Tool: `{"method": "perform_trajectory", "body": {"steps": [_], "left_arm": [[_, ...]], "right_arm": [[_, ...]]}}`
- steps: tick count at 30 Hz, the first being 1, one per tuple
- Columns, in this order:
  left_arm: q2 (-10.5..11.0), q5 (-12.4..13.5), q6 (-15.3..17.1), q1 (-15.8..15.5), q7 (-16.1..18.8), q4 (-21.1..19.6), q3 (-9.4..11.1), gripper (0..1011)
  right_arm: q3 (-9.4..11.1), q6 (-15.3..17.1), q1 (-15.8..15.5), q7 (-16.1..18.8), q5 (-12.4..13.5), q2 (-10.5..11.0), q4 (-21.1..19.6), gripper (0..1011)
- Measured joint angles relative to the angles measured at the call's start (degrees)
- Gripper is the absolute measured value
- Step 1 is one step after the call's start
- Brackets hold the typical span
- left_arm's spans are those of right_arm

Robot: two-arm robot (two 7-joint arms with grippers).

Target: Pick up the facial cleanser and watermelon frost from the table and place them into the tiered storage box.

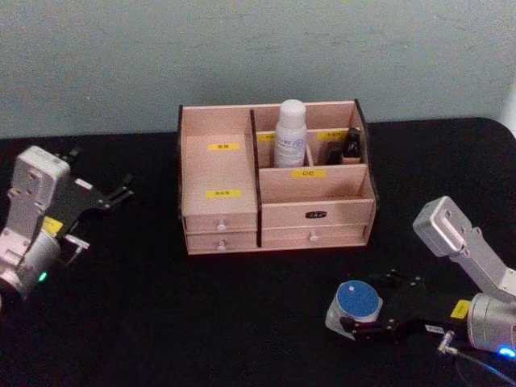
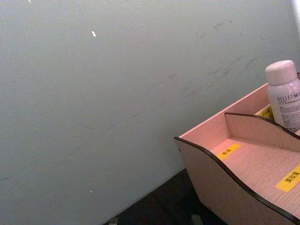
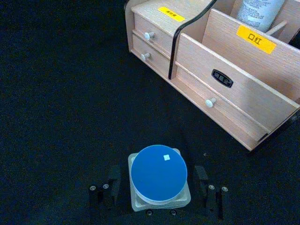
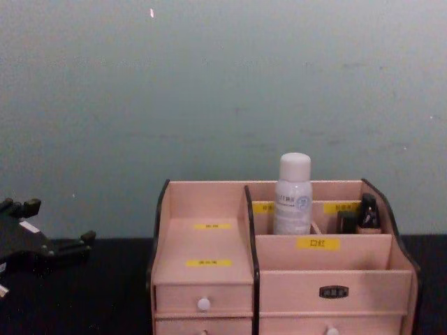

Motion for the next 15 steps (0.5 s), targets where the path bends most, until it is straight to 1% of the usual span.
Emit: {"method": "perform_trajectory", "body": {"steps": [15], "left_arm": [[0.00, 0.00, 0.00, 0.00, 0.00, 0.00, 0.00, 1001]], "right_arm": [[-0.11, 0.37, 0.03, -0.27, -0.32, -0.21, 0.01, 1000]]}}
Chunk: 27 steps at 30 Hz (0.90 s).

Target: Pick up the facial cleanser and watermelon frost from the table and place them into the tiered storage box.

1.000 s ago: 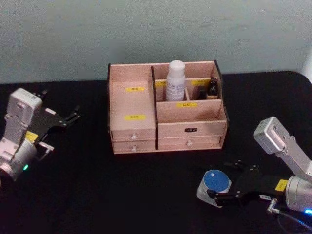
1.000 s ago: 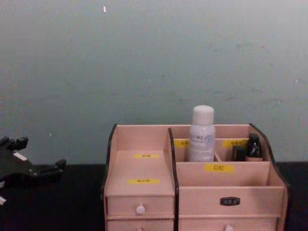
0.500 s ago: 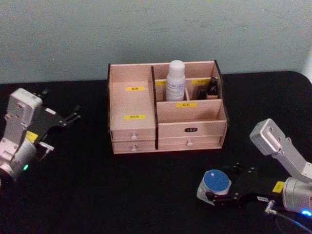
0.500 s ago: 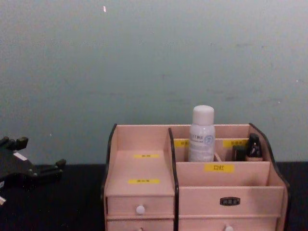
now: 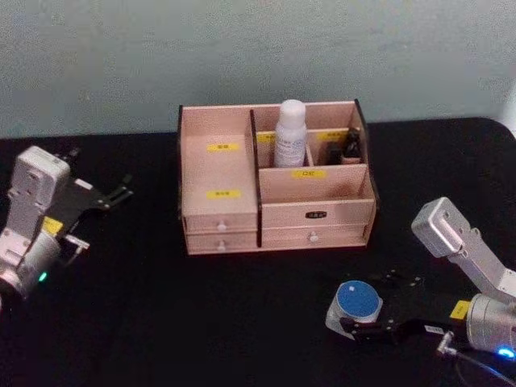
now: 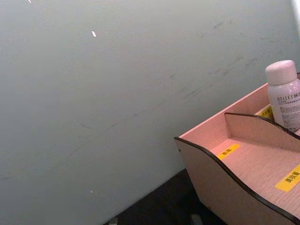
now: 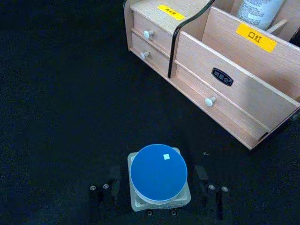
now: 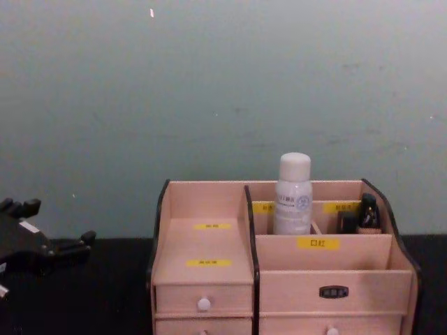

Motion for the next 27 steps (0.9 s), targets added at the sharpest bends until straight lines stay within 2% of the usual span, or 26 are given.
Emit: {"method": "perform_trajectory", "body": {"steps": [15, 19, 26, 27], "left_arm": [[0.00, 0.00, 0.00, 0.00, 0.00, 0.00, 0.00, 1001], [0.00, 0.00, 0.00, 0.00, 0.00, 0.00, 0.00, 1001], [0.00, 0.00, 0.00, 0.00, 0.00, 0.00, 0.00, 1001], [0.00, 0.00, 0.00, 0.00, 0.00, 0.00, 0.00, 1001]], "right_arm": [[0.05, -0.08, 0.00, 0.04, 0.06, 0.03, -0.01, 1000], [0.07, -0.09, 0.00, 0.06, 0.09, 0.03, -0.01, 951], [0.08, -0.13, 0.00, 0.06, 0.14, 0.03, -0.01, 742], [0.08, -0.13, 0.00, 0.06, 0.14, 0.03, -0.01, 742]]}}
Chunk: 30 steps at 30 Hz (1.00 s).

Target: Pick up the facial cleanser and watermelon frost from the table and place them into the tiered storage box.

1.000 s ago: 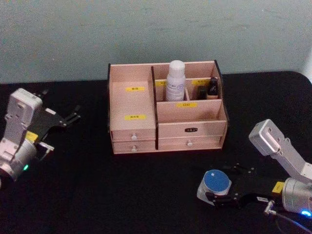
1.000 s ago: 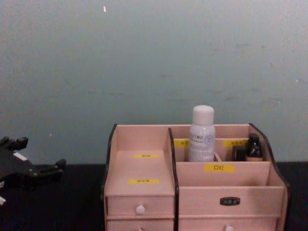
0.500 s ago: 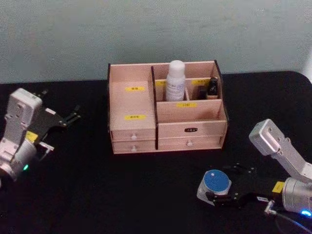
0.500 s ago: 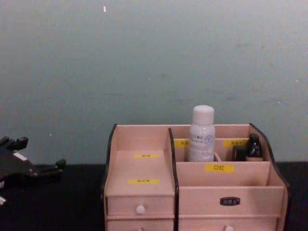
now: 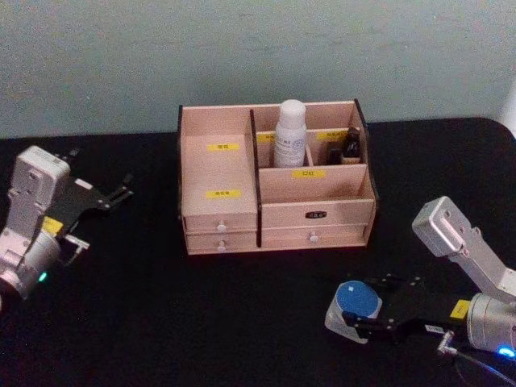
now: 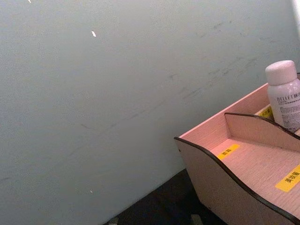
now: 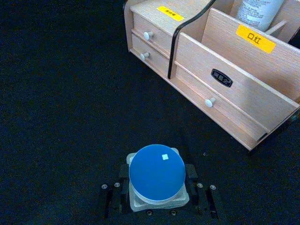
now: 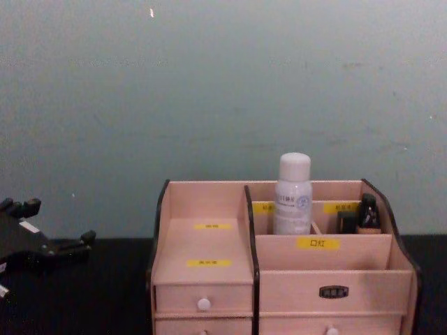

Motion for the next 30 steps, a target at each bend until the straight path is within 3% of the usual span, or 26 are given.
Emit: {"method": "perform_trajectory", "body": {"steps": [23, 30], "left_arm": [[0.00, 0.00, 0.00, 0.00, 0.00, 0.00, 0.00, 1001], [0.00, 0.00, 0.00, 0.00, 0.00, 0.00, 0.00, 1001]], "right_arm": [[-0.01, -0.02, 0.00, 0.00, -0.01, 0.00, 0.00, 720], [1.07, -1.12, -0.30, -0.48, 0.59, -0.57, -0.24, 720]]}}
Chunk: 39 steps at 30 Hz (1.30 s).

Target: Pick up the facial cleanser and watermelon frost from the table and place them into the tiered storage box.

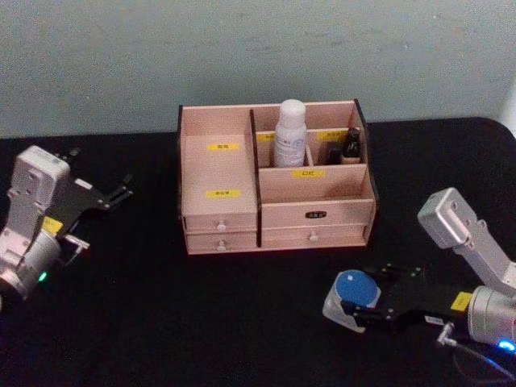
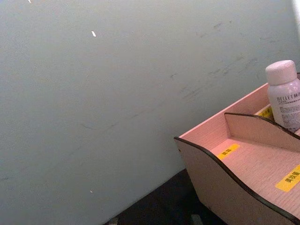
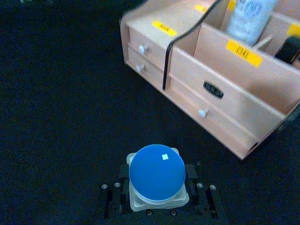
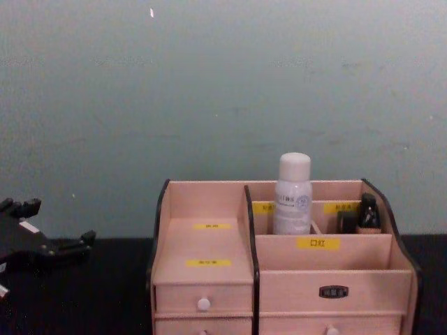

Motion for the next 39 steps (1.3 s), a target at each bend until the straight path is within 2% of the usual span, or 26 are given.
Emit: {"method": "perform_trajectory", "body": {"steps": [8, 15, 20, 24, 30, 33, 37, 38, 39], "left_arm": [[0.00, 0.00, 0.00, 0.00, 0.00, 0.00, 0.00, 1001], [0.00, 0.00, 0.00, 0.00, 0.00, 0.00, 0.00, 1001], [0.00, 0.00, 0.00, 0.00, 0.00, 0.00, 0.00, 1001], [0.00, 0.00, 0.00, 0.00, 0.00, 0.00, 0.00, 1001], [0.00, 0.00, 0.00, 0.00, 0.00, 0.00, 0.00, 1001], [0.00, 0.00, 0.00, 0.00, 0.00, 0.00, 0.00, 1001], [0.00, 0.00, 0.00, 0.00, 0.00, 0.00, 0.00, 1001], [0.00, 0.00, 0.00, 0.00, 0.00, 0.00, 0.00, 1001], [0.00, 0.00, 0.00, 0.00, 0.00, 0.00, 0.00, 1001]], "right_arm": [[1.31, -1.61, 0.86, -0.08, 0.94, -0.41, -1.39, 720], [0.84, -1.74, 5.11, 1.45, 1.93, -1.70, -1.12, 720], [-1.09, -1.55, 11.29, 2.70, 2.22, -3.75, 1.23, 720], [-2.50, -1.54, 14.77, 3.20, 1.74, -5.02, 3.08, 720], [-6.35, -1.84, 22.91, 4.78, -0.04, -9.00, 9.14, 720], [-7.67, -2.23, 25.62, 5.43, -0.44, -10.72, 11.73, 720], [-9.99, -3.12, 30.25, 6.62, -1.14, -14.04, 16.72, 720], [-9.99, -3.12, 30.25, 6.62, -1.14, -14.04, 16.72, 720], [-10.75, -3.37, 31.78, 7.03, -1.29, -15.29, 18.57, 720]]}}
